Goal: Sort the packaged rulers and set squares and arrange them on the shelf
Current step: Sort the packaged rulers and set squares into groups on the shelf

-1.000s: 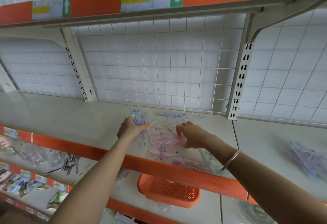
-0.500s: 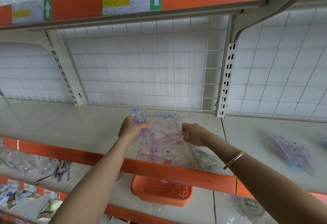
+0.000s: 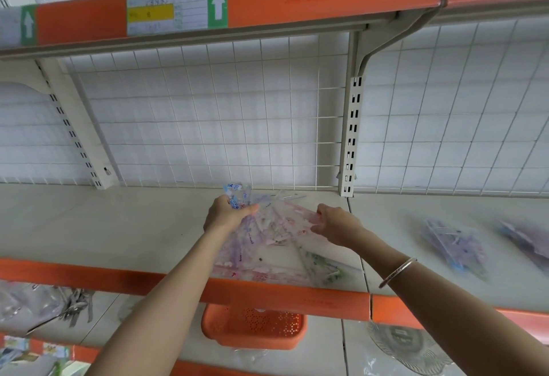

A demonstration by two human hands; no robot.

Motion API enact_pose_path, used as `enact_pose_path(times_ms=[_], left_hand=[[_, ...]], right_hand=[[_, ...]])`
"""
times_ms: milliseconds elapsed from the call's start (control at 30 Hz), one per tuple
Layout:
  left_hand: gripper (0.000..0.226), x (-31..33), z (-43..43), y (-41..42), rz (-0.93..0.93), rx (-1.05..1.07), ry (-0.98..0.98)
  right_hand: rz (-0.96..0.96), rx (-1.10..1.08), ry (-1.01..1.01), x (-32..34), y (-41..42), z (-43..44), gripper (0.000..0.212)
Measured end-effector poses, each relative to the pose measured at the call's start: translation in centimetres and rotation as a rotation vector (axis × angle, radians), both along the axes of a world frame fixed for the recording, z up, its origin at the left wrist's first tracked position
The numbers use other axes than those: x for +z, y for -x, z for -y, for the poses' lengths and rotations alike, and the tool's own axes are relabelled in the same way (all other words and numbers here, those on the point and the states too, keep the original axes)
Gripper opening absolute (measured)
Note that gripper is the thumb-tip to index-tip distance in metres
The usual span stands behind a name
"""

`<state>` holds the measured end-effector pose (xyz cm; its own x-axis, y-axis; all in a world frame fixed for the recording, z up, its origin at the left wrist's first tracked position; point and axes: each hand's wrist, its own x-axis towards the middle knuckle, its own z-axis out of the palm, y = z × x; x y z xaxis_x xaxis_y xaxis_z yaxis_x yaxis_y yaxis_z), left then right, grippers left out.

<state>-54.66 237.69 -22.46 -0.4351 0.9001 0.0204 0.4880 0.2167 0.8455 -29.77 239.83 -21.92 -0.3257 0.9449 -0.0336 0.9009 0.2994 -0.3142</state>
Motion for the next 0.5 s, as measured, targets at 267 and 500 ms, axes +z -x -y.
enact_pose_path(times_ms=[267, 500], left_hand=[[0.044, 0.0, -1.1, -3.3, 0.005, -0.093, 0.019], [0.045, 0.2, -1.4, -6.5, -0.005, -0.154, 0.036]], right_hand=[[-0.084, -0.147, -0.030, -0.3, -2.7, 0.0, 0.031], [-0.568, -0.270, 0.185, 0.1, -4.9, 0.1, 0.033]])
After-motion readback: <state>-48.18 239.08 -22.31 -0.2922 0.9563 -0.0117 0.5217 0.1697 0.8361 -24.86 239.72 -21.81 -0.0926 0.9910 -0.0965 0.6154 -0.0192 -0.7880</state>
